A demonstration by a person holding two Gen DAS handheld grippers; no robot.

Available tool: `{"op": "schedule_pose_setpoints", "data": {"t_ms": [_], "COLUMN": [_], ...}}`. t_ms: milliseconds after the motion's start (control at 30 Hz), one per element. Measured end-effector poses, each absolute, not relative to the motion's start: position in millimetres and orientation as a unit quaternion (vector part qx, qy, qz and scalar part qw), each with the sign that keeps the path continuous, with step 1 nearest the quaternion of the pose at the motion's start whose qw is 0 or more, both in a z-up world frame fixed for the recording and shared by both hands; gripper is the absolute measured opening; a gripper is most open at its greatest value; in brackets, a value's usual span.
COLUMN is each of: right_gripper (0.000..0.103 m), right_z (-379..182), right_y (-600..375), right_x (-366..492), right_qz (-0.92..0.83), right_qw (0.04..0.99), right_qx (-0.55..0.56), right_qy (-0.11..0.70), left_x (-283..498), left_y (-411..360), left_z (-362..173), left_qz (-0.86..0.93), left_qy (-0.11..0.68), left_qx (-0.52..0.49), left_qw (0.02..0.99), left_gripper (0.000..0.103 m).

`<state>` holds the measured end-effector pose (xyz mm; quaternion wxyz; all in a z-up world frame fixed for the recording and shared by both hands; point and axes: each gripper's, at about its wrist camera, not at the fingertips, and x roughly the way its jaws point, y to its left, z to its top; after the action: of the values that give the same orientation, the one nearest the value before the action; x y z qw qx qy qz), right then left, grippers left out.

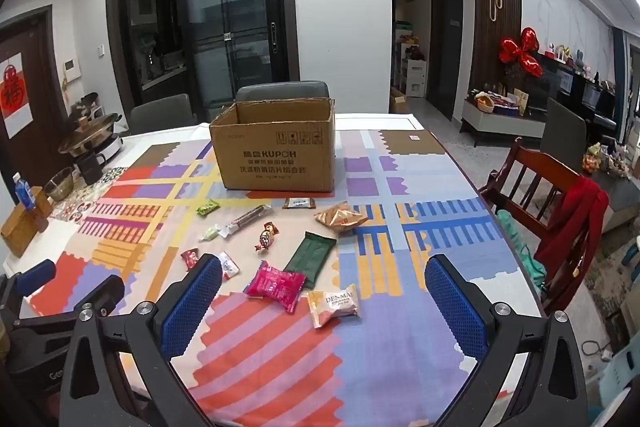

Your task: Organize snacks

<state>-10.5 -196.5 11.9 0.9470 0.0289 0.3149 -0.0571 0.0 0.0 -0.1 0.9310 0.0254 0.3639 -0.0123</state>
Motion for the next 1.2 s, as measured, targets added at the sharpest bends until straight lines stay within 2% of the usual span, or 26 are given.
{"op": "schedule_pose_setpoints", "data": {"t_ms": [1200], "right_gripper": [0.103], "right_z": [12], "right_y": [-197], "right_x": [-10], "right_qz": [-0.054], "right_qw": [0.947], "right_qx": [0.035], "right_qy": [0.314], "left_x": [1], "left_y": [-14], "left_z": [3], "left_qz": [-0.018], "left_qy": [0.362], "left_qx": [0.022], "left_qw": [0.932], "left_gripper": [0.103]}}
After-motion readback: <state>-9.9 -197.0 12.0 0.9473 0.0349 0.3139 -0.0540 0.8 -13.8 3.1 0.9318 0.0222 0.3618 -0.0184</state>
